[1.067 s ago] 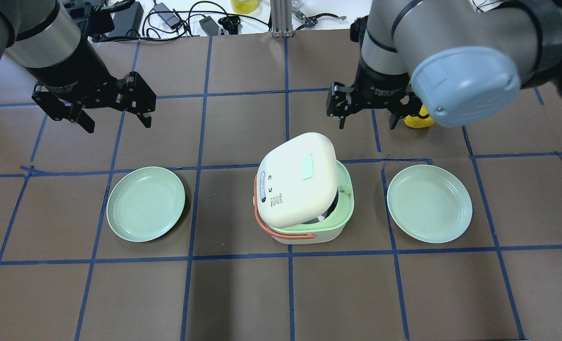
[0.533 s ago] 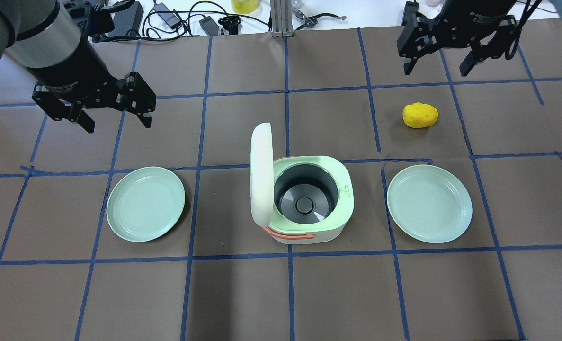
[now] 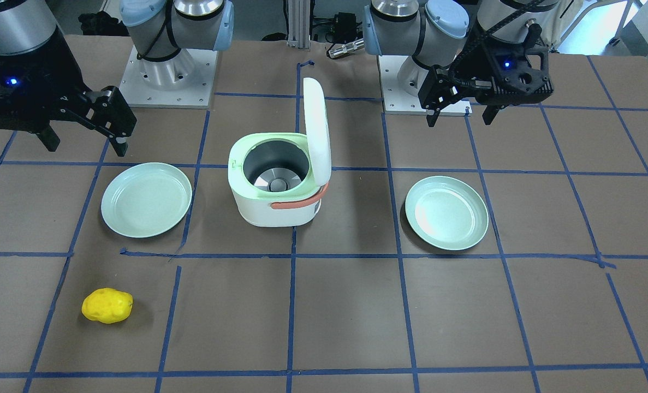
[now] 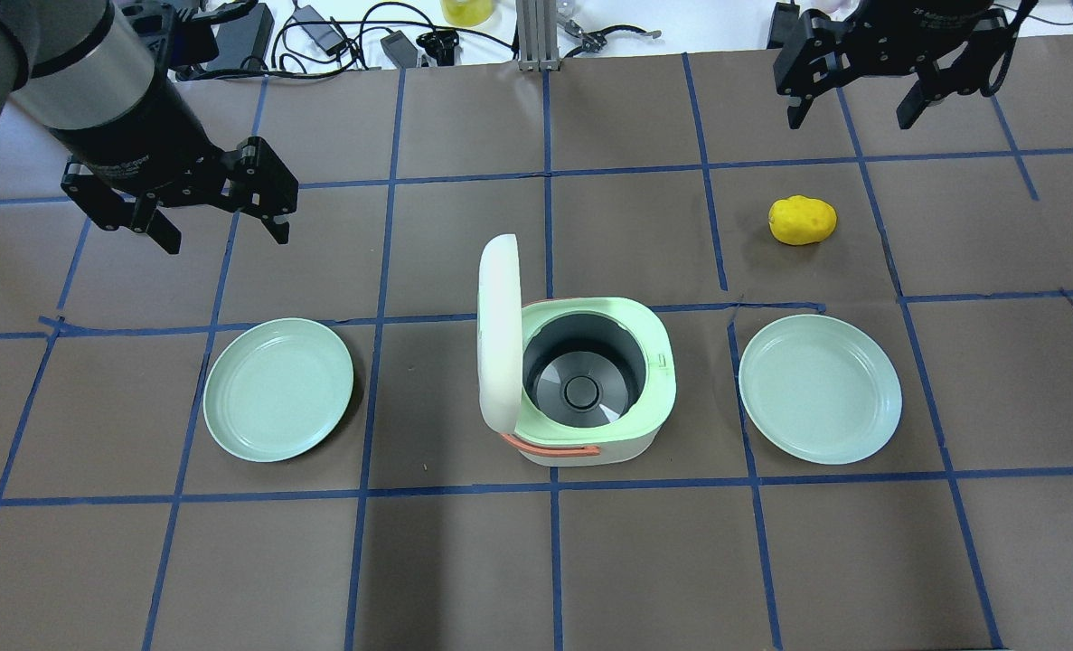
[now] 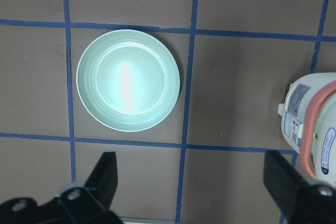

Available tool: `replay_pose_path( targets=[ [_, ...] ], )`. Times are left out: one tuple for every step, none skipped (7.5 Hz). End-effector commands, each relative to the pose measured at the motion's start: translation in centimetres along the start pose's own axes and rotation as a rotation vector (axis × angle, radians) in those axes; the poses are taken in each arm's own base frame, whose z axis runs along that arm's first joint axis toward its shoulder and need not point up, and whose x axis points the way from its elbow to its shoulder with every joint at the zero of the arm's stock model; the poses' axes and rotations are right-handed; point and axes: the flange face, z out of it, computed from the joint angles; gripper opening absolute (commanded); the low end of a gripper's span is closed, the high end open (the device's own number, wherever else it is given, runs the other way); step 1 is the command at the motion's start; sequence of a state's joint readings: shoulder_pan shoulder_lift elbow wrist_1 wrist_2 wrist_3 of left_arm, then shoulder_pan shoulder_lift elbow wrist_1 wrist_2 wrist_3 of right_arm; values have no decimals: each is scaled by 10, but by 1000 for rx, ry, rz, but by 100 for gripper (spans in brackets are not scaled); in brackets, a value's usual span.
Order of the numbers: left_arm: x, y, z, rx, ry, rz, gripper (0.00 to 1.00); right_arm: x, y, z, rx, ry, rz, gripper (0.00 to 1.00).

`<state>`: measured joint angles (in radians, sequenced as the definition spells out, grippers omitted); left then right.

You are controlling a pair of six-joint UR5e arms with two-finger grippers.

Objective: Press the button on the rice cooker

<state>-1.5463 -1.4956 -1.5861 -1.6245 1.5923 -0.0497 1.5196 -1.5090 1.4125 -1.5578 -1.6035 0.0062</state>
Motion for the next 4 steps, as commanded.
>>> replay_pose_path(
  targets=[
    [0, 0, 0, 0, 0, 1, 100, 1, -2, 2, 22, 12, 0, 100],
    [0, 0, 0, 0, 0, -1, 100, 0, -6, 0, 63, 5, 0, 100],
    [0, 0, 0, 0, 0, -1, 100, 0, -6, -1, 67, 7, 0, 100],
    [0, 0, 0, 0, 0, 1, 100, 0, -6, 0, 65, 7, 0, 100]
  ],
)
